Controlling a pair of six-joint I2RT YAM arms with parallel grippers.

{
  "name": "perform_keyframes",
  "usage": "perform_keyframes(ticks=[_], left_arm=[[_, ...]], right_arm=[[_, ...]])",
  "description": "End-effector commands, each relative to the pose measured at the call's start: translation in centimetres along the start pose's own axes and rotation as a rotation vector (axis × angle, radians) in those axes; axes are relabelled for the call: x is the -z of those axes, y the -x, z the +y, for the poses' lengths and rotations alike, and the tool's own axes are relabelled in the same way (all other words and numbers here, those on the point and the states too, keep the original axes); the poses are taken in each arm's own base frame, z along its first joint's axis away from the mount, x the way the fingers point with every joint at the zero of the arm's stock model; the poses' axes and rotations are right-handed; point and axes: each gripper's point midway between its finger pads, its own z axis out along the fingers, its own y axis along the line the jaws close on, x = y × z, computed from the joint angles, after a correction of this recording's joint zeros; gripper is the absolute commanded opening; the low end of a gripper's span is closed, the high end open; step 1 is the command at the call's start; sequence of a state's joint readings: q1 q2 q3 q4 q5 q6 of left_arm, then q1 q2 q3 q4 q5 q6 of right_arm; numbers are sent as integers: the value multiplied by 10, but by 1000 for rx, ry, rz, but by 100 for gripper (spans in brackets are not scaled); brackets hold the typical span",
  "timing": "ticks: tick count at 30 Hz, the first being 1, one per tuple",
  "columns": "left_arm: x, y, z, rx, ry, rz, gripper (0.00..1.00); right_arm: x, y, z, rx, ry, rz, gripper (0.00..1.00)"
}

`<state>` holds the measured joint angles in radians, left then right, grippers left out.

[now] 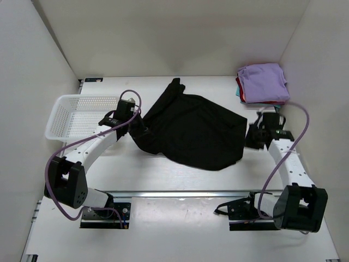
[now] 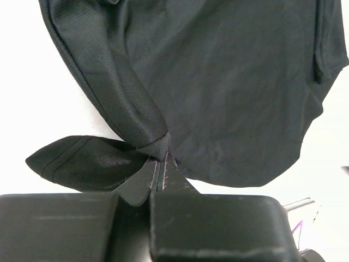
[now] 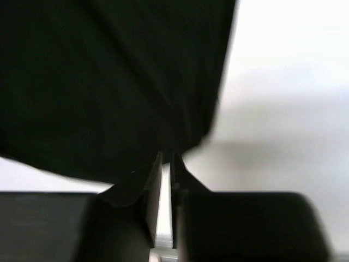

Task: Fold and stack the t-shirts
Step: Flatten out the tshirt

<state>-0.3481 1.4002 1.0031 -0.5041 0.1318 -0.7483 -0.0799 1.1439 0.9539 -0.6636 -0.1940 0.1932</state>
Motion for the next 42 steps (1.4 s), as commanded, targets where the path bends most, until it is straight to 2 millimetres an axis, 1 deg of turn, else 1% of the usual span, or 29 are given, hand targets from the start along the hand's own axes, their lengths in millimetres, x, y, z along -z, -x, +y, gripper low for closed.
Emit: perform_keyframes(ticks=[1, 2, 3, 6, 8, 10, 12, 13, 15, 16, 18, 20, 21, 22, 23, 24, 26, 27, 28, 29, 31, 33, 34, 35, 36, 37, 39, 40, 42], left_arm=[[8, 1, 8, -13, 17, -4, 0], [9, 1, 7, -15, 16, -3, 0], [10, -2, 8, -20, 21, 4, 0], [11, -2, 9, -20, 17, 0, 0], [10, 1, 12, -8, 22, -6, 0], [11, -3, 11, -20, 21, 6, 0], [9, -6, 14, -19, 21, 14, 0], [10, -5, 13, -20, 19, 6, 0], [12, -6, 13, -22, 16, 7, 0], [11, -5, 15, -16, 20, 2, 0], [11, -8, 17, -21, 20, 10, 0], [10, -9, 14, -22, 13, 11, 0], [9, -10, 14, -27, 12, 15, 0], [9, -13, 15, -24, 15, 28, 0], [8, -12, 11, -29, 5, 20, 0], [7, -12, 11, -37, 3, 22, 0], [6, -15, 11, -33, 6, 32, 0], [7, -14, 10, -35, 4, 28, 0], [8, -12, 6, -40, -5, 20, 0], [7, -12, 9, -38, 2, 22, 0], [8, -14, 7, -46, -1, 29, 0], [8, -14, 6, -49, -4, 26, 0], [6, -15, 9, -51, 4, 29, 0], [7, -13, 7, -49, 2, 25, 0], [8, -14, 6, -52, 0, 23, 0], [7, -14, 7, -54, 0, 23, 0], [7, -15, 5, -57, -8, 30, 0], [7, -14, 5, -58, -5, 25, 0], [8, -14, 4, -60, -6, 26, 0]], right_arm=[[-9, -54, -5, -86, 60, 70, 11], [-15, -73, -6, -97, 63, 117, 12], [-17, -79, -2, -99, 78, 127, 12], [-33, -121, 4, -113, 78, 241, 12], [-38, -126, 9, -112, 92, 255, 13], [-44, -138, 15, -104, 93, 287, 17], [-52, -143, 10, -132, 70, 306, 28], [-53, -140, 8, -142, 61, 302, 29], [-56, -144, 0, -148, 28, 309, 39], [-57, -144, -1, -159, 16, 313, 42], [-59, -138, -8, -159, -9, 288, 47], [-61, -132, -7, -155, -5, 264, 46], [-61, -126, -13, -164, -11, 240, 41], [-62, -124, -15, -171, -3, 231, 29], [-63, -117, -16, -184, 2, 217, 25], [-63, -113, -17, -180, -2, 210, 26], [-64, -111, -19, -177, -6, 220, 36], [-64, -110, -22, -176, -21, 220, 45], [-64, -105, -21, -167, -23, 209, 50], [-65, -108, -22, -173, -33, 225, 52], [-64, -103, -28, -168, -60, 211, 57], [-63, -106, -34, -171, -90, 212, 59], [-62, -101, -38, -180, -100, 194, 60], [-63, -100, -43, -192, -110, 183, 67], [-64, -102, -50, -205, -125, 187, 67], [-65, -97, -48, -194, -104, 167, 68], [-71, -100, -52, -192, -92, 171, 68], [-77, -96, -51, -179, -77, 166, 69], [-91, -106, -43, -143, -44, 232, 68]])
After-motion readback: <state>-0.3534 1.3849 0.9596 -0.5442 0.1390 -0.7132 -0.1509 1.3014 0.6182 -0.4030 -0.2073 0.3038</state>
